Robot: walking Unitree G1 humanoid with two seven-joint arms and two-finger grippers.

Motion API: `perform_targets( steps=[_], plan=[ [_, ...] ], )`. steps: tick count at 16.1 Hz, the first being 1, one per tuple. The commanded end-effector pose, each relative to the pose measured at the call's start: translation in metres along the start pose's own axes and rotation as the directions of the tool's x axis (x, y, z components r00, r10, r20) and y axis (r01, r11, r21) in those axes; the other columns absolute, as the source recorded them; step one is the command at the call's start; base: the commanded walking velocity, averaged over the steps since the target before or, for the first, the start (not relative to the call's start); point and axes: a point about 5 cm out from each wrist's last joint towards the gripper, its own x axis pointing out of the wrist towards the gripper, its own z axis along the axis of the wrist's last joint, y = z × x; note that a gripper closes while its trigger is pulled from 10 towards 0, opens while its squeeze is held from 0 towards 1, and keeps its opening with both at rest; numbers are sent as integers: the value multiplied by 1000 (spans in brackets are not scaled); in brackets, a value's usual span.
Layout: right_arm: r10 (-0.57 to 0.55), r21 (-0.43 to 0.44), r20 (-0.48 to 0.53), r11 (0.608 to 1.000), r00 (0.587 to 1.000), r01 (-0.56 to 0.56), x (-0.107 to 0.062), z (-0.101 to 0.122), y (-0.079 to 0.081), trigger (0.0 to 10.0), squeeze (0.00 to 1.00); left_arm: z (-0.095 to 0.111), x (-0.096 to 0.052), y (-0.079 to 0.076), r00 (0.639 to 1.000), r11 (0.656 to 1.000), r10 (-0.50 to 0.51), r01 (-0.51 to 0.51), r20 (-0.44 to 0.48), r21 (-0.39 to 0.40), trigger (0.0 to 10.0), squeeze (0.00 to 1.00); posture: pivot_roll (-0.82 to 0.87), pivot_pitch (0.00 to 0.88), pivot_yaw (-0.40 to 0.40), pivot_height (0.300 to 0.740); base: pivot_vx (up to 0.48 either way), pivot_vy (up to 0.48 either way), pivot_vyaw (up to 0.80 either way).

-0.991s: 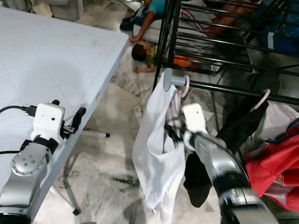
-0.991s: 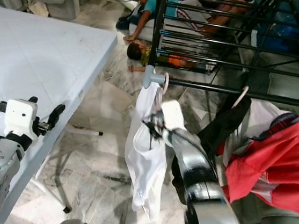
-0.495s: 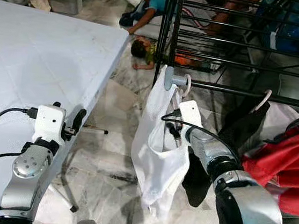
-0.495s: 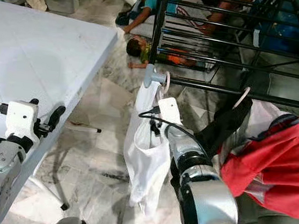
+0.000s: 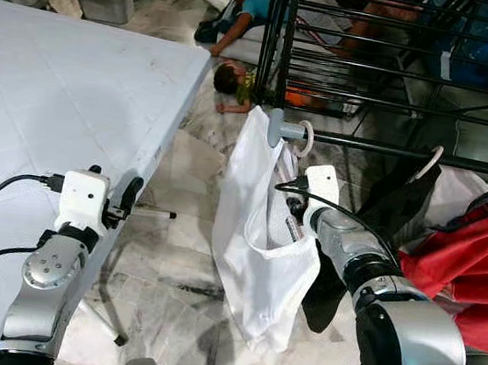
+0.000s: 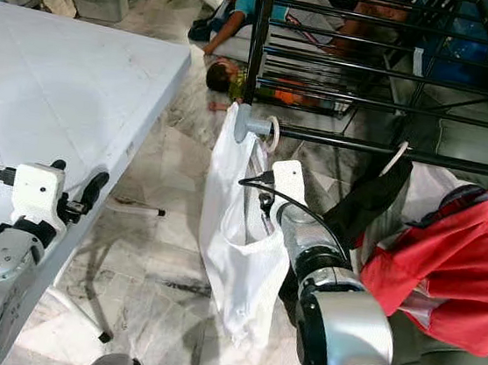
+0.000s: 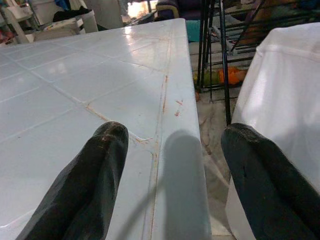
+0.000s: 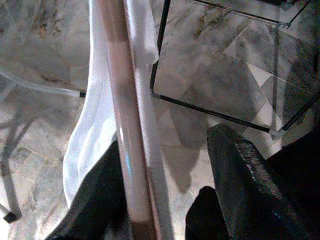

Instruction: Hang hanger

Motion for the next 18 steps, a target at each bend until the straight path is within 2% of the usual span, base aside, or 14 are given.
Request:
perform_targets(
  steps=[1, 8, 14, 18],
  plan=[
    [5, 21, 25, 1000, 1000, -6, 0, 9, -2, 0, 0, -1, 1, -2, 1000, 1000, -23, 23, -14, 8, 10000, 0, 12, 47, -59, 740, 0, 0, 0],
    [80, 41, 31, 996, 996, -82, 1, 8, 12, 0, 0, -4, 1, -4, 999, 999, -30, 30, -23, 12, 10000, 0, 12, 38, -59, 740, 0, 0, 0],
    [84, 64, -3, 994, 996, -84, 0, -9, 6, 0, 0, -5, 2, -3, 999, 999, -33, 33, -25, 15, 10000, 0, 11, 34, -62, 740, 0, 0, 0],
    [28, 115, 53, 993, 998, -34, -1, -3, 2, 0, 0, -4, 4, -5, 999, 999, -35, 35, -18, 8, 10000, 0, 8, 30, -56, 740, 0, 0, 0]
  ],
)
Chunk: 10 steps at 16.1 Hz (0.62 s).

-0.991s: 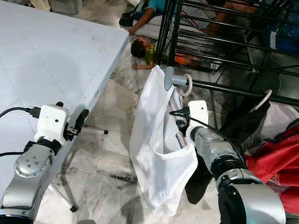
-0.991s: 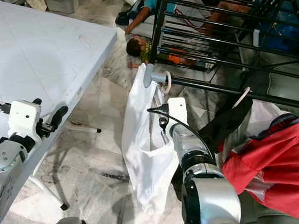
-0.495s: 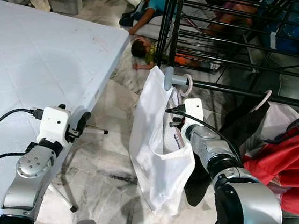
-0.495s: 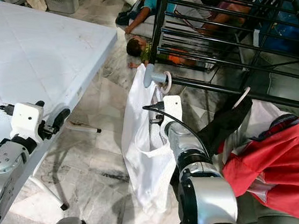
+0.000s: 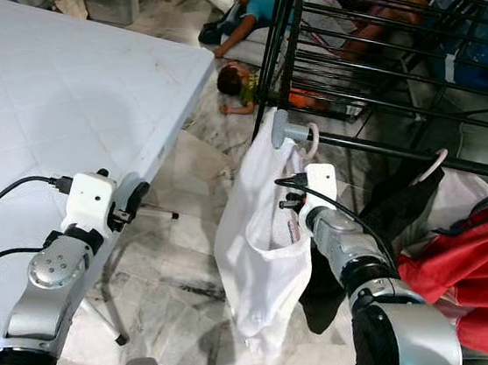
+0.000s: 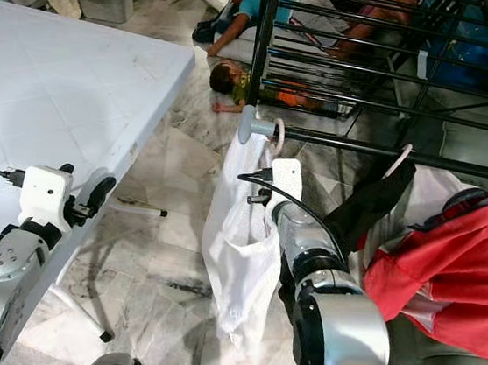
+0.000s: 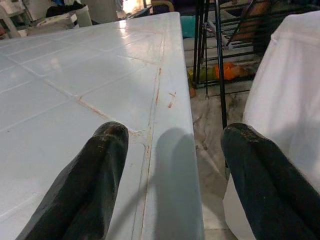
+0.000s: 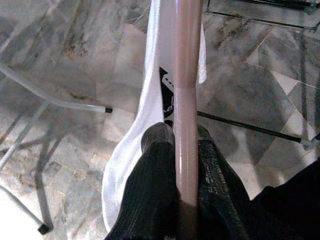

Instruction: Hang hanger

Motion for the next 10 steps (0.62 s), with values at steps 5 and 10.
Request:
perform_targets(
  steps=[5, 10],
  plan=[
    [-76, 19, 257, 997, 963, 73, -25, 5, -16, 4824, 0, 6, 0, -8, 1000, 999, -2, 2, 18, -33, 10000, 0, 7, 3, -53, 740, 0, 0, 0],
    [-170, 39, 383, 985, 908, 169, -86, -12, -26, 10000, 0, 6, 4, -9, 1000, 999, -21, 21, 10, -24, 10000, 0, -24, 6, -29, 740, 0, 0, 0]
  ],
)
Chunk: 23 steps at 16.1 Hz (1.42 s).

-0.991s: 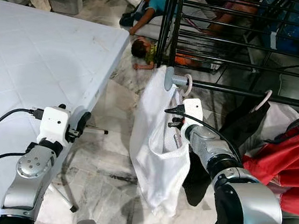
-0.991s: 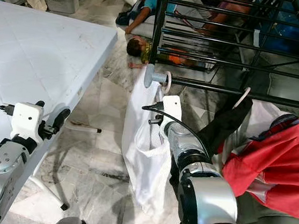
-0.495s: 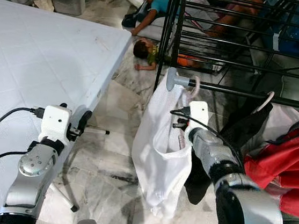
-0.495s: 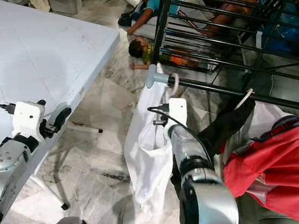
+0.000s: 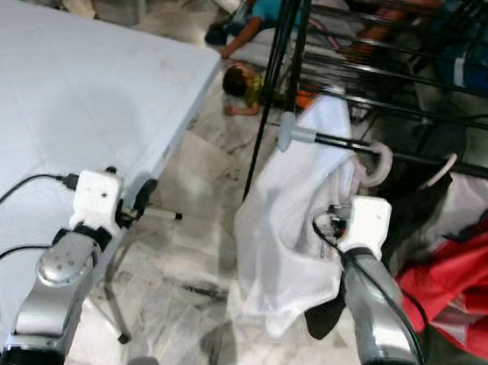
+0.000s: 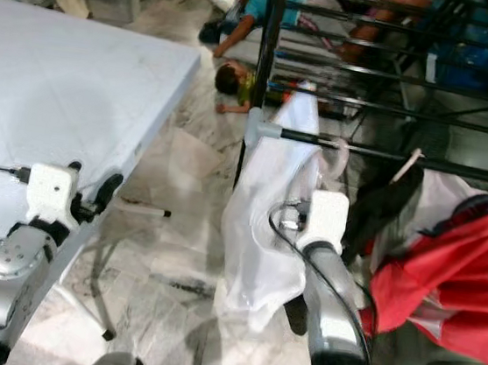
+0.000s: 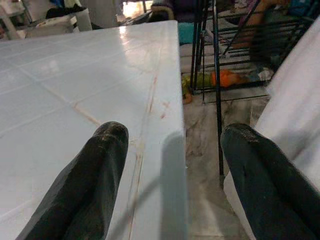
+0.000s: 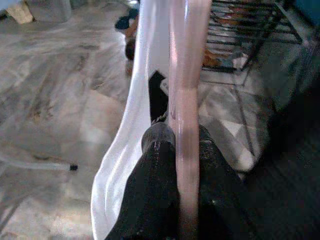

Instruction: Hang hanger

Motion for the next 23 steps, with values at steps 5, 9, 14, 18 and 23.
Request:
perform_targets(
  steps=[5, 9, 14, 18, 23],
  plan=[
    [74, 14, -220, 997, 973, -73, -41, -24, 1, 10000, 0, -1, 2, -3, 1000, 1000, -19, 19, -7, 20, 10000, 0, -30, 0, -22, 740, 0, 0, 0],
    [34, -6, -214, 999, 976, -36, -35, -12, -6, 10000, 0, 6, 7, -4, 999, 999, -30, 29, 19, 28, 10000, 0, -23, 0, -15, 740, -134, 0, 0],
    [37, -3, -215, 999, 976, -38, -29, -10, -1, 10000, 0, 8, 9, 1, 999, 999, -24, 23, 24, 37, 10000, 0, -22, 0, -13, 740, -292, 0, 0],
    [25, -8, -207, 1000, 978, -27, -26, -9, -2, 10000, 0, 6, 8, -4, 999, 999, -32, 31, 21, 31, 10000, 0, -21, 0, -13, 740, -146, 0, 0],
    [-48, 46, -186, 997, 981, 58, -24, -8, -12, 10000, 0, 13, 12, 1, 998, 999, -46, 45, 50, 23, 10000, 0, -24, 0, 1, 740, 0, 0, 0]
  ],
)
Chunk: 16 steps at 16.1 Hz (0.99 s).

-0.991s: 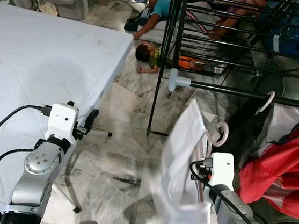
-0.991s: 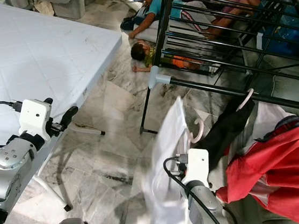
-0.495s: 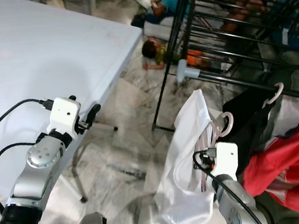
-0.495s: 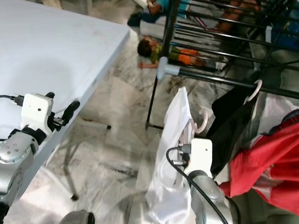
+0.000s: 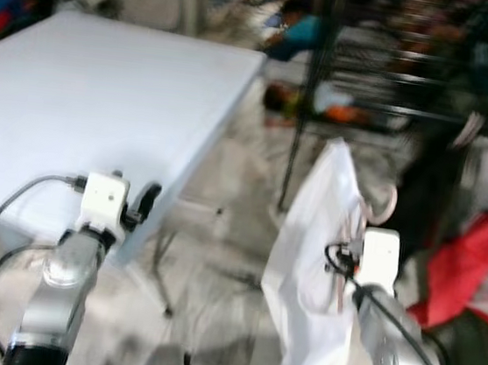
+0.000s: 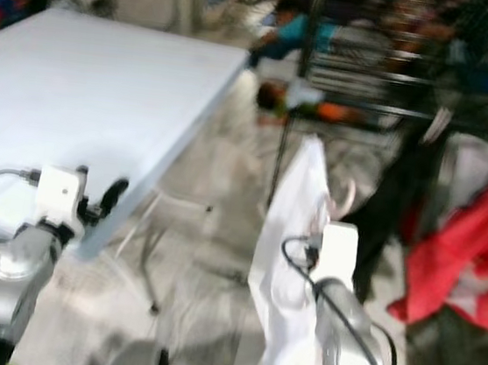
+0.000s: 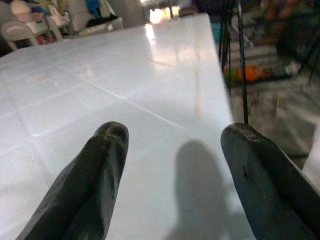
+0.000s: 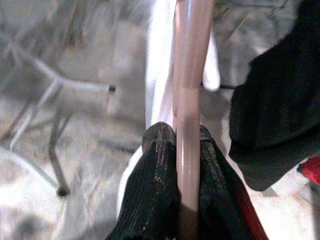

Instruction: Hang hanger

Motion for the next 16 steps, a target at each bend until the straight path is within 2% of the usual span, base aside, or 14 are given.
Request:
perform_targets(
  steps=[1, 4, 10, 16],
  plan=[
    [9, -7, 97, 1000, 995, -9, 0, 23, 3, 10000, 0, 9, 2, 3, 999, 1000, -5, 5, 38, 9, 10000, 0, -30, 3, -1, 740, 0, 0, 0],
    [-2, 3, 84, 1000, 996, 1, 0, 21, 0, 10000, 0, 10, 0, -2, 998, 999, -41, 41, 47, 3, 10000, 0, -32, 5, -5, 740, 0, 0, -371],
    [3, -12, 77, 1000, 997, -2, 1, 20, -2, 10000, 0, 6, -2, -5, 998, 999, -49, 49, 40, -11, 10000, 0, -39, 6, -13, 740, 0, -283, -772],
    [9, -53, 71, 999, 997, -5, -5, 17, -9, 10000, 0, -1, -7, -10, 998, 998, -55, 55, 19, -30, 10000, 0, -44, 0, -31, 740, 0, -324, 0]
  ],
)
